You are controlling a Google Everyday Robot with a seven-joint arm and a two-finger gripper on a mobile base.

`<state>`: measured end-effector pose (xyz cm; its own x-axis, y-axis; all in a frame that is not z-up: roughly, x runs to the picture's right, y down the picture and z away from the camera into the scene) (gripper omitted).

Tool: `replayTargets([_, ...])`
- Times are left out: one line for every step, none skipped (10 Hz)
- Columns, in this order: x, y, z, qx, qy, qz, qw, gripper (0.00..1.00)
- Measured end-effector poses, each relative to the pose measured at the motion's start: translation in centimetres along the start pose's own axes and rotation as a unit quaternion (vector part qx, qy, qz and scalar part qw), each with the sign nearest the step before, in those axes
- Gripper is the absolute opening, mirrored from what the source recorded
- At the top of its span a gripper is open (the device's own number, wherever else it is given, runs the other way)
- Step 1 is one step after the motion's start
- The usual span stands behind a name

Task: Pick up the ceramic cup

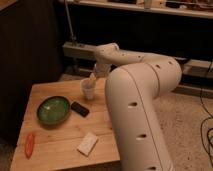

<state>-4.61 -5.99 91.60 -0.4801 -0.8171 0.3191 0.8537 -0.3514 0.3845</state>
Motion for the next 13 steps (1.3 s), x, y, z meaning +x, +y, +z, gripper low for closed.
replayTargets([-0.3,0.4,0.4,-0.006,-0.002,-0.001,1.0,0.55])
replayTargets([-0.6,0.7,0.9,-0.009,-0.001,0.002,1.0,0.47])
replayTargets([-0.7,0.4,1.4,-0.01,-0.003,0.0,0.9999,0.37])
replayTargets([-0.6,0.2,1.5,-0.012,-0.006,-0.001,0.9999,0.27])
replayTargets([-0.6,0.3,1.4,-0.018,-0.008,-0.001,0.9998,0.15])
replayTargets([-0.7,0.3,1.6,-0.02,-0.008,0.0,0.9998,0.07])
replayTargets([-0.9,0.4,1.8,-0.024,-0.008,-0.001,0.9997,0.02])
replayTargets([-1.0,0.4,2.0,-0.024,-0.009,-0.001,0.9997,0.02])
replayTargets([-1.3,0.1,1.5,-0.021,-0.016,-0.002,0.9996,0.02])
replayTargets([-1.5,0.0,0.6,-0.022,-0.022,-0.004,0.9995,0.02])
replayTargets([-1.6,0.0,-0.5,-0.022,-0.026,-0.006,0.9994,0.02])
replayTargets([-1.5,0.0,-2.5,-0.023,-0.029,-0.005,0.9993,0.02])
replayTargets([-1.4,-0.1,-3.6,-0.022,-0.033,-0.007,0.9992,0.02])
